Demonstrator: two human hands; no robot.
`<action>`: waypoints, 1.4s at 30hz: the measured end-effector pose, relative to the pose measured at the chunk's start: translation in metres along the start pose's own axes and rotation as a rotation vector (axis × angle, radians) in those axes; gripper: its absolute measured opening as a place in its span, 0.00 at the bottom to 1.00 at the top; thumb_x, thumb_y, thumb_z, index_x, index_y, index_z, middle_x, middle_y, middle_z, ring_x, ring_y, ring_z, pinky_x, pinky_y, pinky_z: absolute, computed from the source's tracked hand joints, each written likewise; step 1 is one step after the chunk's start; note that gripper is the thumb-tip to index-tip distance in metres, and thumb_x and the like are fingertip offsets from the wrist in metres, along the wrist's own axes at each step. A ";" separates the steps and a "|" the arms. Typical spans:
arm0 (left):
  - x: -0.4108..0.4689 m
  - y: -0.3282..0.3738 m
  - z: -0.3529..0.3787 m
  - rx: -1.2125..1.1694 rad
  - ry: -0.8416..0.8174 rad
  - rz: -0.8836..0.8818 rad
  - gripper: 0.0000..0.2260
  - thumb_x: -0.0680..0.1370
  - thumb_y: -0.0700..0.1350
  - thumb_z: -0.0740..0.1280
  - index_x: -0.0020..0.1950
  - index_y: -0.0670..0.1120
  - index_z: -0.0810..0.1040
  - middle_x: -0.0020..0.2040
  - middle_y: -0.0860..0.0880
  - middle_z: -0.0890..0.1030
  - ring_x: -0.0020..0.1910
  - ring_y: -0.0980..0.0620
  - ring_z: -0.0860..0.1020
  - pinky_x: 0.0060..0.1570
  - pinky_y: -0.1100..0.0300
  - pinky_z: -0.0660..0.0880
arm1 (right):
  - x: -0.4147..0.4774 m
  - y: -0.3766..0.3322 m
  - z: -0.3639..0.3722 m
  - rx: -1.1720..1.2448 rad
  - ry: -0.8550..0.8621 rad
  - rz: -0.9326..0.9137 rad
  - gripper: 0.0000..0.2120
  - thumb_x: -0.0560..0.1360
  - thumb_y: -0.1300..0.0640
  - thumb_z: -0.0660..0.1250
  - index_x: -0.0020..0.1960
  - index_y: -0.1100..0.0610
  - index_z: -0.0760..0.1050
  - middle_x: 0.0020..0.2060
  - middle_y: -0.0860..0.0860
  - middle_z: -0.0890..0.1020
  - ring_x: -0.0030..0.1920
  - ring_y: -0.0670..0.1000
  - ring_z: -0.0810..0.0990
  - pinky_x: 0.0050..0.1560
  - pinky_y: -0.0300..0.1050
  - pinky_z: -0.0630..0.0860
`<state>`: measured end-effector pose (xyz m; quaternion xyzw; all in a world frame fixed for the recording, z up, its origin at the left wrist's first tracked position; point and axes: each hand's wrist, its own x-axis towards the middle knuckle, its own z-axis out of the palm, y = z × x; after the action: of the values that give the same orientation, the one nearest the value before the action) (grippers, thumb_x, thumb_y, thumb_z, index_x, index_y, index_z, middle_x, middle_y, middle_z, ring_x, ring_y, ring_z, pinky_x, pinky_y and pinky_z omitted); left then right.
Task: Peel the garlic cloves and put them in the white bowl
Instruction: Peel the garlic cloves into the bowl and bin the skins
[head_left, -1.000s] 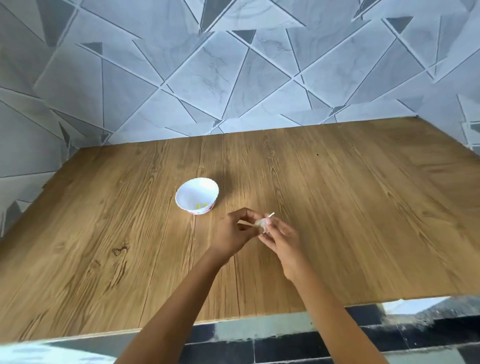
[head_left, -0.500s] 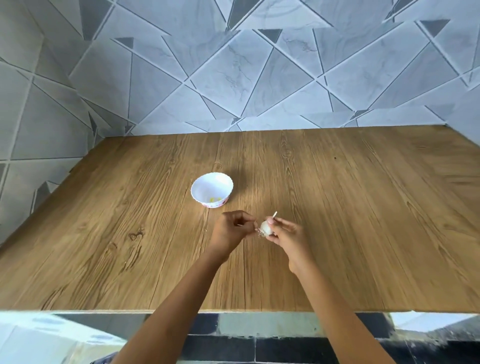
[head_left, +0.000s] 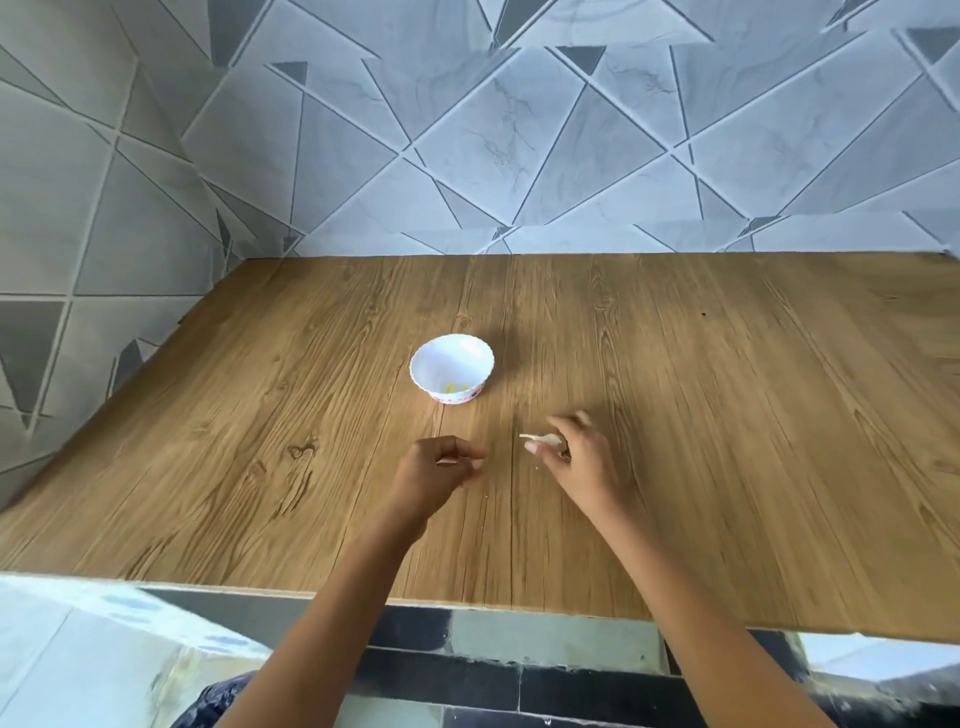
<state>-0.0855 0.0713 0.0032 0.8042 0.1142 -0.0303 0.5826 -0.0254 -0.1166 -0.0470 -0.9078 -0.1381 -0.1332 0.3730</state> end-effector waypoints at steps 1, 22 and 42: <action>-0.002 -0.001 -0.003 0.013 -0.002 -0.003 0.05 0.74 0.35 0.70 0.45 0.44 0.83 0.42 0.49 0.83 0.39 0.56 0.81 0.39 0.70 0.75 | -0.006 -0.003 -0.004 -0.019 0.070 -0.018 0.21 0.72 0.50 0.70 0.57 0.66 0.77 0.52 0.61 0.77 0.44 0.56 0.80 0.41 0.48 0.78; -0.010 0.002 -0.003 0.505 -0.199 -0.122 0.06 0.72 0.37 0.72 0.36 0.45 0.79 0.33 0.52 0.79 0.35 0.58 0.78 0.32 0.70 0.70 | -0.096 -0.036 0.022 -0.406 -0.092 -0.145 0.26 0.80 0.47 0.46 0.65 0.59 0.74 0.65 0.55 0.75 0.67 0.54 0.72 0.67 0.56 0.65; -0.024 -0.001 0.004 -0.193 -0.213 -0.105 0.05 0.74 0.37 0.71 0.48 0.39 0.81 0.39 0.45 0.83 0.38 0.54 0.82 0.41 0.65 0.79 | -0.063 -0.057 -0.015 0.731 -0.332 0.405 0.04 0.77 0.57 0.66 0.44 0.54 0.78 0.34 0.46 0.81 0.34 0.41 0.77 0.34 0.33 0.72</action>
<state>-0.1084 0.0643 0.0054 0.7295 0.0961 -0.1347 0.6636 -0.1059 -0.0981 -0.0216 -0.7342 -0.0535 0.1474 0.6606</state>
